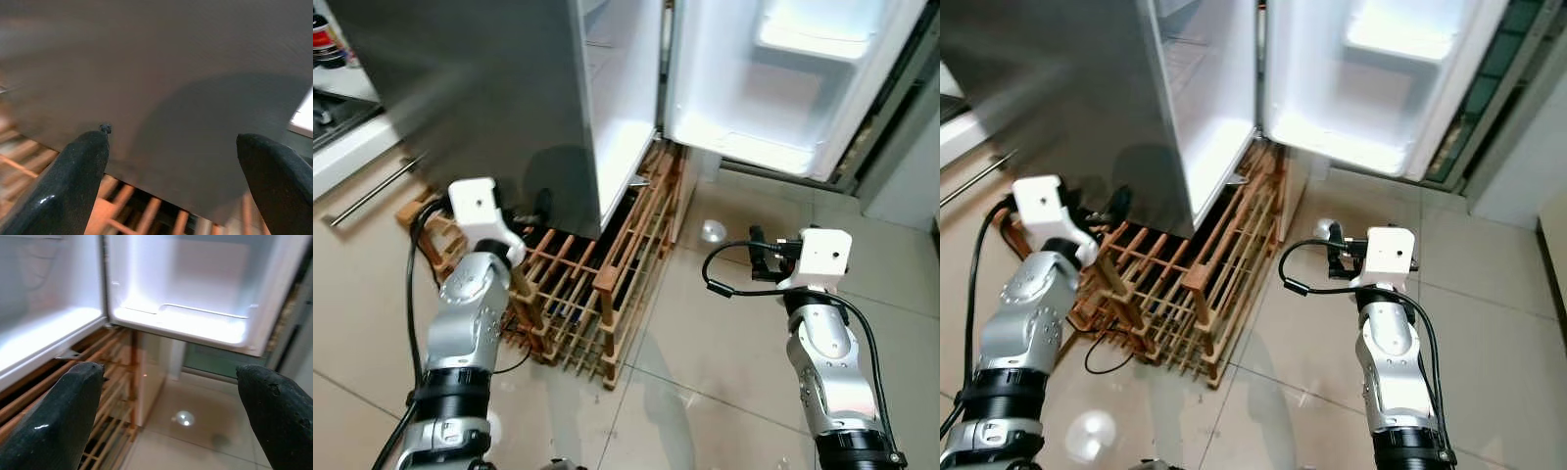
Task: Restocking fridge
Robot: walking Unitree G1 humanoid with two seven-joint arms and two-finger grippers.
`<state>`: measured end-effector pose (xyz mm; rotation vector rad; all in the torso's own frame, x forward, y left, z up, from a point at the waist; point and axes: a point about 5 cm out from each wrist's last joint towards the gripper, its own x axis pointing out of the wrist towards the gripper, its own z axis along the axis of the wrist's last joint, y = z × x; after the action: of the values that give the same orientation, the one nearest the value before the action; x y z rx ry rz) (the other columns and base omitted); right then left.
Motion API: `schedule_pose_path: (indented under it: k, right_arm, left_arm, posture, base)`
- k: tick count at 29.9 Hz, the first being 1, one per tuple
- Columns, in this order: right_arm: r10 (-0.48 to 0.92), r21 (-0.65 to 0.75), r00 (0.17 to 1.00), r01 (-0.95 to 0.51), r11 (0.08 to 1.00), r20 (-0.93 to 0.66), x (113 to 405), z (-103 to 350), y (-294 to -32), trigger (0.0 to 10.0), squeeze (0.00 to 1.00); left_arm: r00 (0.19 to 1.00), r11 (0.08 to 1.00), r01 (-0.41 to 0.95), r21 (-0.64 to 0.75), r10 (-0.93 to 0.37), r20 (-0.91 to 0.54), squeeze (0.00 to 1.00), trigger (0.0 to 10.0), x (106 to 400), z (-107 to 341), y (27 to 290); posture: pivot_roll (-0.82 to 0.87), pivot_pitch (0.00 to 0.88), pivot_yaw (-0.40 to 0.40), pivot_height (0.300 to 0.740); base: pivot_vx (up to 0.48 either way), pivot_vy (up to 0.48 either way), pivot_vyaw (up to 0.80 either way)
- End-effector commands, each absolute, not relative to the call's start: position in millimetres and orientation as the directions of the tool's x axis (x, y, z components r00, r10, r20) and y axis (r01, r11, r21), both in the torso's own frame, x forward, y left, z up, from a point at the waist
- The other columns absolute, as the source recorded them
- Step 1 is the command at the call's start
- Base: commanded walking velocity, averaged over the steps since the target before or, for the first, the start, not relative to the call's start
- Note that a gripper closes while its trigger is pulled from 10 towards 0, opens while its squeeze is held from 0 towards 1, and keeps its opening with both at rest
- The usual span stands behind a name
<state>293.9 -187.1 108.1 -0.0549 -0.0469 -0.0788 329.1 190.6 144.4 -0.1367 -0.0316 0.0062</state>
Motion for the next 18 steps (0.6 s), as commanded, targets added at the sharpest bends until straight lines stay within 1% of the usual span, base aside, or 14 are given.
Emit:
schedule_pose_path:
  k: [1, 5, 10, 18]
  right_arm:
    - [-0.052, -0.061, 0.998, 0.055, 0.997, 0.047, 301, 109, -183, 10.0, 0.00]
    - [-0.040, -0.059, 0.998, 0.043, 0.997, 0.052, 306, 111, -180, 10.0, 0.00]
    - [-0.022, -0.013, 0.999, 0.022, 1.000, 0.039, 309, 110, -176, 10.0, 0.00]
    - [-0.017, 0.043, 0.999, 0.015, 0.999, 0.032, 309, 108, -173, 10.0, 0.00]
  left_arm:
    - [0.996, 0.993, -0.069, -0.095, 0.074, 0.050, 0.00, 10.0, 328, 150, 196]
    - [0.993, 0.992, -0.102, -0.069, 0.106, 0.058, 0.00, 10.0, 329, 152, 198]
    - [0.990, 0.994, -0.089, -0.068, 0.096, 0.104, 0.00, 10.0, 332, 161, 200]
    - [0.992, 0.990, -0.095, -0.103, 0.103, 0.077, 0.00, 10.0, 332, 152, 188]
  posture:
    - [-0.04, 0.000, 0.023, 0.740]
    - [-0.03, 0.000, 0.021, 0.740]
    - [-0.04, 0.000, 0.019, 0.740]
    - [-0.06, 0.000, 0.032, 0.740]
  base:
    - [0.000, 0.000, 0.69]
    - [0.000, 0.000, 0.67]
    - [0.000, 0.000, 0.62]
    - [0.000, 0.000, 0.60]
